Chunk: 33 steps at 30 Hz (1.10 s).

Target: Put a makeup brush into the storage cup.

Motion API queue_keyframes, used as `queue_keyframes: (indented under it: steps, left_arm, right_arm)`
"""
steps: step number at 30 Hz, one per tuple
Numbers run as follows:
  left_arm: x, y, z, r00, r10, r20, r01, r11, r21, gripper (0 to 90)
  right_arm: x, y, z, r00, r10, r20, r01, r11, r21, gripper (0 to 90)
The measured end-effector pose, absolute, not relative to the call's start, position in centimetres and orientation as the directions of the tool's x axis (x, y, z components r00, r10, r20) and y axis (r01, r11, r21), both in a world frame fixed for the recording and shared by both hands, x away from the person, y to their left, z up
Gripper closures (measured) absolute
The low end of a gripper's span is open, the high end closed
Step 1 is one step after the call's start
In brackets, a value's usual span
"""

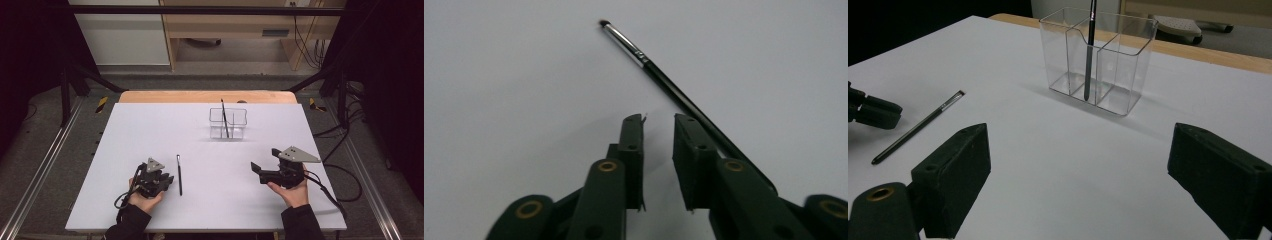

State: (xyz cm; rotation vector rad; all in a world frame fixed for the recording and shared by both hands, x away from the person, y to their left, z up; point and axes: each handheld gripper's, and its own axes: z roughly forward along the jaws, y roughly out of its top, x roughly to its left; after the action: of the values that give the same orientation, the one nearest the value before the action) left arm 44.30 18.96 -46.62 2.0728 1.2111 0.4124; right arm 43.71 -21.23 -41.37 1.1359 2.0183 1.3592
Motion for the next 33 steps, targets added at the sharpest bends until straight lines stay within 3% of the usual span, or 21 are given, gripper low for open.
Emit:
queue_keyframes:
  steps: [3,9,14,20,33]
  left_arm:
    - [44.6,18.4,-46.2,0.509,0.853,-0.117,0.631,-0.277,0.725,54.5]
    - [45.3,15.8,-46.3,0.512,0.852,-0.109,0.624,-0.281,0.729,37.6]
    - [45.7,13.1,-47.0,0.539,0.838,-0.078,0.61,-0.326,0.722,35.1]
    - [45.5,11.3,-47.7,0.554,0.832,-0.026,0.606,-0.382,0.697,45.8]
    - [45.4,12.2,-47.3,0.557,0.83,0.006,0.61,-0.414,0.676,72.4]
  right_arm:
    - [43.7,-21.2,-41.4,-0.557,0.827,0.076,0.381,0.174,0.908,10.5]
    - [43.7,-21.4,-41.2,-0.554,0.828,0.082,0.377,0.162,0.912,10.4]
    - [43.7,-21.4,-41.2,-0.557,0.827,0.083,0.376,0.162,0.912,10.5]
    - [43.5,-21.5,-41.0,-0.556,0.826,0.089,0.373,0.153,0.915,10.5]
    - [43.6,-21.5,-41.1,-0.555,0.828,0.083,0.374,0.158,0.914,10.5]
